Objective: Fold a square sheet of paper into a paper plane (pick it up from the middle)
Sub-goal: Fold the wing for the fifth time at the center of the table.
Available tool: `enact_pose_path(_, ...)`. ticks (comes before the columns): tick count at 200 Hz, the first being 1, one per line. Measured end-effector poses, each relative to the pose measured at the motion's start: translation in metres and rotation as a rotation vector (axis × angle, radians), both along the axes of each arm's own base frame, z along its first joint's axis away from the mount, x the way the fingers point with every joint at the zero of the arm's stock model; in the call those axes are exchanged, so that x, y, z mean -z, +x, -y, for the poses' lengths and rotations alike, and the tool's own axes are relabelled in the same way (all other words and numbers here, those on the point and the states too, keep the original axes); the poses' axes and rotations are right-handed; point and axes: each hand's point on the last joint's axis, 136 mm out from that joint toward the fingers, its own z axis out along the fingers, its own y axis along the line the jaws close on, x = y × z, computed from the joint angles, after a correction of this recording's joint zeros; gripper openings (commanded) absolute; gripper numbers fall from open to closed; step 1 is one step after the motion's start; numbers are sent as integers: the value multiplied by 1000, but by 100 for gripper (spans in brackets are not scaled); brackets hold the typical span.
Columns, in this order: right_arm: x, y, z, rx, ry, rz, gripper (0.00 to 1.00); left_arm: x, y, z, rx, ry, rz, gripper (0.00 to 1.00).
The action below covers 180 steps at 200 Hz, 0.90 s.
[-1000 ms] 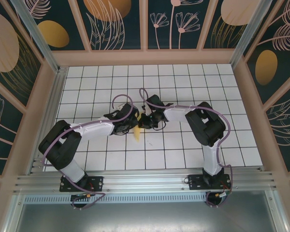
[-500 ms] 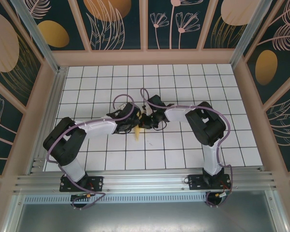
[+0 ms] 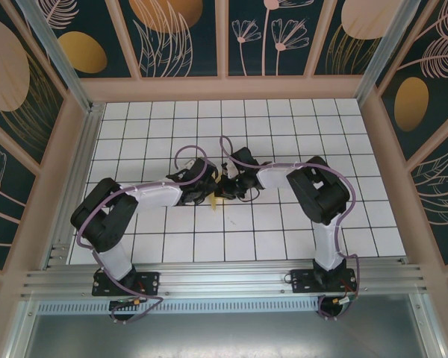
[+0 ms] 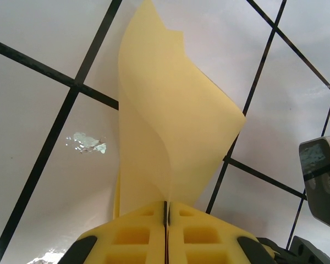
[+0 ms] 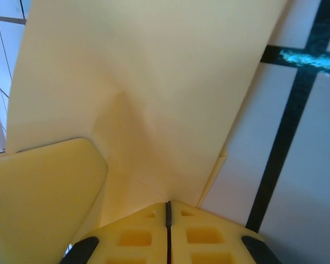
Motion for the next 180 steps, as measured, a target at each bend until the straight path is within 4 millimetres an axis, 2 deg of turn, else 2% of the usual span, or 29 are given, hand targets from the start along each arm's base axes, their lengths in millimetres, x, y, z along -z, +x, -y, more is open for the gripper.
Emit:
enact_pose_path(43,-1,0,3,5,18,-11,12,1,-1,0,9,3,-3,7)
enact_pose_path(95,-15,-1,24,54,34,1,15,5,-4,-3,18,17,-9,8)
enact_pose_path(129,-28,-1,20,39,73,43,21,5,-4,-2,23,15,-9,8)
enact_pose_path(180,-22,-15,14,2,107,58,23,5,-4,-1,20,10,-11,7)
